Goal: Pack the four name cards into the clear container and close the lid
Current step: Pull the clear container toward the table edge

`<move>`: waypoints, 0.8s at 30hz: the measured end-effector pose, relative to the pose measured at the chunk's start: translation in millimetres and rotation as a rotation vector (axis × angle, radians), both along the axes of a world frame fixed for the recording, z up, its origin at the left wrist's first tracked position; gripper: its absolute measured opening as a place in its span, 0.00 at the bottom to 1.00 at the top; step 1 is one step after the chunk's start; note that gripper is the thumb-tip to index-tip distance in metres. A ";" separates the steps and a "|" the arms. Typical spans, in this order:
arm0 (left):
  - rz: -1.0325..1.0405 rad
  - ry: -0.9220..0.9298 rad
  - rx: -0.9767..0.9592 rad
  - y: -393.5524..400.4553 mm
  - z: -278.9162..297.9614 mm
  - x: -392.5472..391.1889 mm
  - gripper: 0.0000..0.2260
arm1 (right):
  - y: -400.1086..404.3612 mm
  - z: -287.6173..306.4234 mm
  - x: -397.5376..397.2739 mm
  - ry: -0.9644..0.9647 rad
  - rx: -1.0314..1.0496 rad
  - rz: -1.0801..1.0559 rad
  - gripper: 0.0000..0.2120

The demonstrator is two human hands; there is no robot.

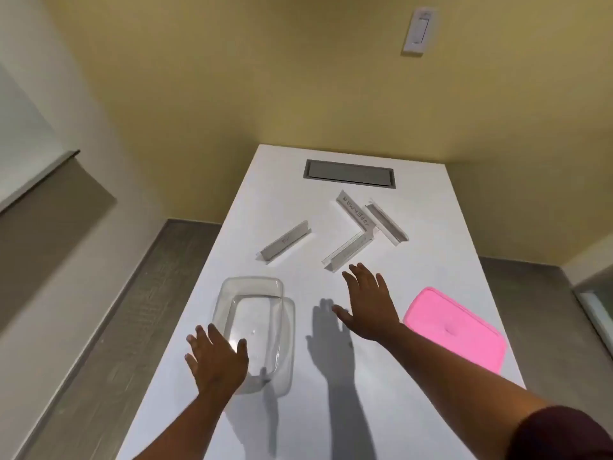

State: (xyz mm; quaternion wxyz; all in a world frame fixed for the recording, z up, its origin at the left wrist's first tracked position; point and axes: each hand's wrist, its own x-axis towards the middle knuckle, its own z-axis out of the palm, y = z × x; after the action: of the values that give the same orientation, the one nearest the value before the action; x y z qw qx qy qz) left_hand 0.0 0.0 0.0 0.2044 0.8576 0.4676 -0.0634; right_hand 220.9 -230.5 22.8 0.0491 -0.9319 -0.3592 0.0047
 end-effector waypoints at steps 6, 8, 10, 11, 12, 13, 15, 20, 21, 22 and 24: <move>0.512 -0.166 -0.353 -11.0 -19.5 -15.3 0.42 | 47.1 -28.8 -10.7 0.119 -0.026 0.088 0.37; 0.688 -0.231 -0.482 -10.4 -25.6 -16.4 0.41 | 64.2 -34.9 -10.4 0.181 -0.011 0.127 0.38; 0.850 -0.232 -0.629 -10.6 -30.6 -18.3 0.35 | 82.4 -41.2 -9.5 0.284 0.019 0.144 0.38; 0.895 -0.236 -0.695 -9.4 -32.9 -20.0 0.31 | 92.3 -43.7 -9.0 0.349 0.042 0.138 0.38; 0.910 -0.242 -0.760 -8.8 -34.1 -21.4 0.27 | 101.6 -44.8 -8.4 0.415 0.073 0.122 0.38; 0.899 -0.255 -0.817 -6.6 -35.3 -22.3 0.23 | 112.5 -44.7 -7.1 0.477 0.107 0.094 0.38; 0.876 -0.305 -0.897 -1.6 -38.0 -23.6 0.17 | 134.3 -42.7 -2.9 0.580 0.164 0.037 0.37; 0.915 -0.486 -1.046 13.6 -40.0 -18.9 0.13 | 161.2 -42.1 2.7 0.665 0.212 -0.006 0.36; 0.911 -0.500 -1.057 16.4 -39.2 -16.5 0.14 | 160.0 -42.0 1.8 0.662 0.226 -0.023 0.35; 0.896 -0.501 -1.058 18.8 -38.3 -14.6 0.15 | 156.6 -41.0 -0.3 0.654 0.241 -0.043 0.34; 0.838 -0.480 -1.024 22.2 -34.5 -10.7 0.14 | 141.9 -38.1 -3.9 0.625 0.276 -0.088 0.32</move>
State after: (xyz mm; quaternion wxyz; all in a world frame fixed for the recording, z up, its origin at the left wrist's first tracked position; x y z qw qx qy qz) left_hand -10.7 22.2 -34.5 0.6874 0.3914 0.6118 -0.0004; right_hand 217.0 -88.5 -15.2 0.2826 -0.8846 -0.2835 0.2393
